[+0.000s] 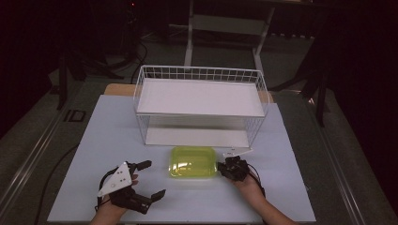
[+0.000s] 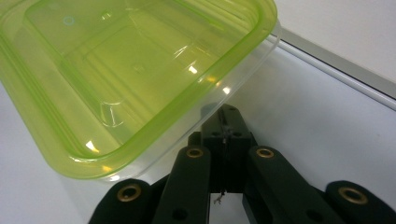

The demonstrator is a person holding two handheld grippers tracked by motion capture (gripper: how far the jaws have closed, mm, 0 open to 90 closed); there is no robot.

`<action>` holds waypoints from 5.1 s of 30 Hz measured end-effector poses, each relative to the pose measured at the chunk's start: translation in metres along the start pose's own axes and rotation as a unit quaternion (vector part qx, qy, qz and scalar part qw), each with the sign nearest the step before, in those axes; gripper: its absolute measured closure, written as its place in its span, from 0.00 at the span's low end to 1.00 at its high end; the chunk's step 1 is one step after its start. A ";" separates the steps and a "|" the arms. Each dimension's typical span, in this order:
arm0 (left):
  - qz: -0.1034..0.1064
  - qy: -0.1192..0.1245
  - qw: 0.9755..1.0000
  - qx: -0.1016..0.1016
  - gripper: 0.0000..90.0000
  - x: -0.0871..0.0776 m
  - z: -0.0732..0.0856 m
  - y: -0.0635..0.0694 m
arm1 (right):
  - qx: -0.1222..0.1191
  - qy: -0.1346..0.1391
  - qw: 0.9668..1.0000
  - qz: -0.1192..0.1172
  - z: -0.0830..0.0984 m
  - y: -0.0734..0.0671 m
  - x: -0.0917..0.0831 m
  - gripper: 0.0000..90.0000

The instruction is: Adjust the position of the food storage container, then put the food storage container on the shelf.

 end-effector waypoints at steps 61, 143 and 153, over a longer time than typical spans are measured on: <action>-0.017 -0.123 0.974 -0.187 0.00 0.059 -0.034 -0.042 | 0.151 0.049 0.986 -0.056 -0.041 0.009 -0.063 0.16; -0.097 -0.146 0.945 -0.277 0.88 0.116 -0.030 -0.075 | 0.291 0.038 0.955 -0.033 -0.057 0.033 -0.038 0.88; -0.106 -0.162 0.939 -0.285 0.88 0.136 -0.016 -0.091 | 0.301 0.033 0.953 -0.011 -0.054 0.049 -0.018 0.88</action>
Point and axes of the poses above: each handheld gripper's, and its own axes: x roughly forward along the jaws, z roughly out of its underside, y roughly to its right, the point moved 2 cm from there along x, roughly forward along the jaws, and after that the axes turned 2 degrees about -z, right-handed, at the moved point
